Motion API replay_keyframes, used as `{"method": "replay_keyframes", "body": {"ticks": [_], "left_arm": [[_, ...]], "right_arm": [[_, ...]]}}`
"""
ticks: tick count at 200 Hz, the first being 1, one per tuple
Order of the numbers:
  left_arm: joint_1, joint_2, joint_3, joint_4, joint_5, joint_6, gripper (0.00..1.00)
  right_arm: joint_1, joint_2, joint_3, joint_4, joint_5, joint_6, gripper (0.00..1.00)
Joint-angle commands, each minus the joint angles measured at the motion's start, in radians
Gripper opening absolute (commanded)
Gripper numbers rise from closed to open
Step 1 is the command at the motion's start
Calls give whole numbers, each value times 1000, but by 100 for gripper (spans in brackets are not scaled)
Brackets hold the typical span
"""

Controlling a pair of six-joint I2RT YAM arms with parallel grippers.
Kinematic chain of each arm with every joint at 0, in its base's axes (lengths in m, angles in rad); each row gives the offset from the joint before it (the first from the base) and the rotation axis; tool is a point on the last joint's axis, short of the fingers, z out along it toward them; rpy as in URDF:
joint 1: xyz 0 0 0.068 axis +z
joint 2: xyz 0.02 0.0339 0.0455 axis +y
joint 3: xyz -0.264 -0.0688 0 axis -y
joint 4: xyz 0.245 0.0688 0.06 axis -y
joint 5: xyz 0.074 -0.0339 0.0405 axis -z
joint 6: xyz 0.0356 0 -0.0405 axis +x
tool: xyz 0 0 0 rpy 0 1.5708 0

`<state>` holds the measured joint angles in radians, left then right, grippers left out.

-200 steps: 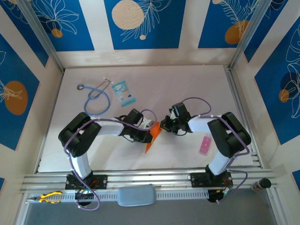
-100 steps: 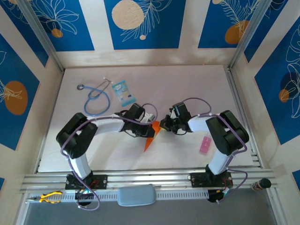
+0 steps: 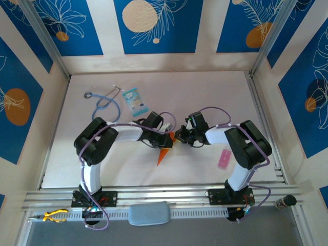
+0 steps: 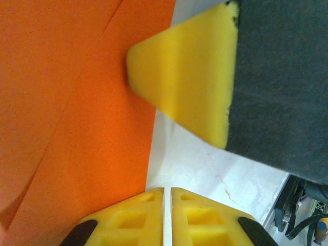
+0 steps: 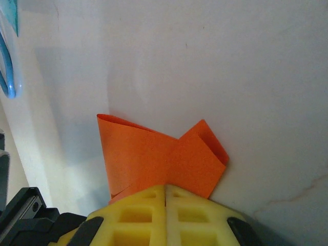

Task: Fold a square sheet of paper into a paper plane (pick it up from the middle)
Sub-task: Fold the wing for the fifth time at the center of the table.

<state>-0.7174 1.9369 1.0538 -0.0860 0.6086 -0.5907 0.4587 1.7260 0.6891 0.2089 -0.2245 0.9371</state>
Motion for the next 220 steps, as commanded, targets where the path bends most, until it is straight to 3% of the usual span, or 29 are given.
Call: {"method": "replay_keyframes", "body": {"ticks": [1, 132, 185, 220], "left_arm": [[3, -14, -45, -62, -13, 49, 12], [3, -176, -229, -220, -24, 201, 17], [3, -267, -305, -254, -59, 219, 13], [7, -405, -332, -225, -155, 187, 7]], "right_arm": [[6, 45, -7, -104, 60, 1, 3], [1, 46, 7, -139, 67, -15, 2], [3, 46, 14, -139, 62, -20, 2], [7, 46, 24, -149, 52, -32, 2]]}}
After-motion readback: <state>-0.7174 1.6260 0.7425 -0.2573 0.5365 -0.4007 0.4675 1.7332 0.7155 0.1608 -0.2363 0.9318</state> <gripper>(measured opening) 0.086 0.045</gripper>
